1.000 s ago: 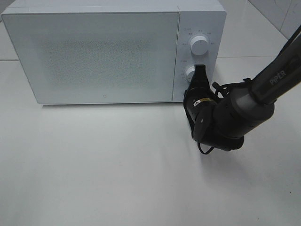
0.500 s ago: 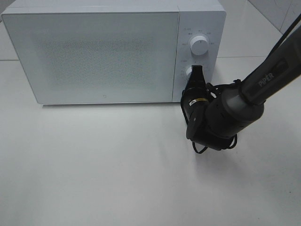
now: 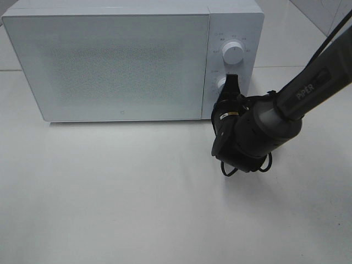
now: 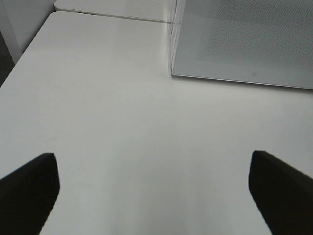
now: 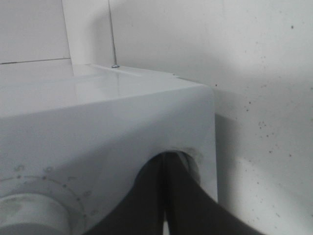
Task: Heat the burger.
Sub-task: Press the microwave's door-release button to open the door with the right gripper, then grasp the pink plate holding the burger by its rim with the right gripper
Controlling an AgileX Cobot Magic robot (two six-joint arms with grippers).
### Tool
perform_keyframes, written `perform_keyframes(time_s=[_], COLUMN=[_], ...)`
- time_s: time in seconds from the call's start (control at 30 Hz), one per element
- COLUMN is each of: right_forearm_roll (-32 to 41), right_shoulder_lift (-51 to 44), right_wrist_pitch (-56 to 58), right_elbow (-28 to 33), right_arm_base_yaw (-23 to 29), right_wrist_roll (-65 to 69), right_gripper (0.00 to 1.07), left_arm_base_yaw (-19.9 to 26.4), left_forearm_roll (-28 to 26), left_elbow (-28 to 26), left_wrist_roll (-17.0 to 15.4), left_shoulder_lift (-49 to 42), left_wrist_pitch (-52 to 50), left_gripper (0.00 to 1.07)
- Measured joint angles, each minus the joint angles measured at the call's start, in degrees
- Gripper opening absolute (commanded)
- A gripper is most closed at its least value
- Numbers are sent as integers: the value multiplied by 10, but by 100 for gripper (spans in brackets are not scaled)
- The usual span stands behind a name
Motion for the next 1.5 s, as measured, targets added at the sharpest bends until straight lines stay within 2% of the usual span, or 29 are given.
perform_keyframes(time_s=[0.2,0.83,1.27,1.5], right_forearm_roll=[46,64,-46,-89], right_shoulder_lift=[7,7,-54,-132], right_wrist_pitch=[23,32,78,134], right_elbow=[-30,-37,34,91], right_arm_base_yaw=[6,10,-13,-14], right_wrist_roll=[-10,-37,-50,-143], right_gripper=[0,0,0,0], left_arm_base_yaw=[0,0,0,0], left_forearm_roll=[0,0,0,0], left_elbow=[0,0,0,0], left_wrist_roll=[0,0,0,0], left_shoulder_lift=[0,0,0,0], left_wrist_pitch=[0,0,0,0], left_gripper=[98,98,98,98])
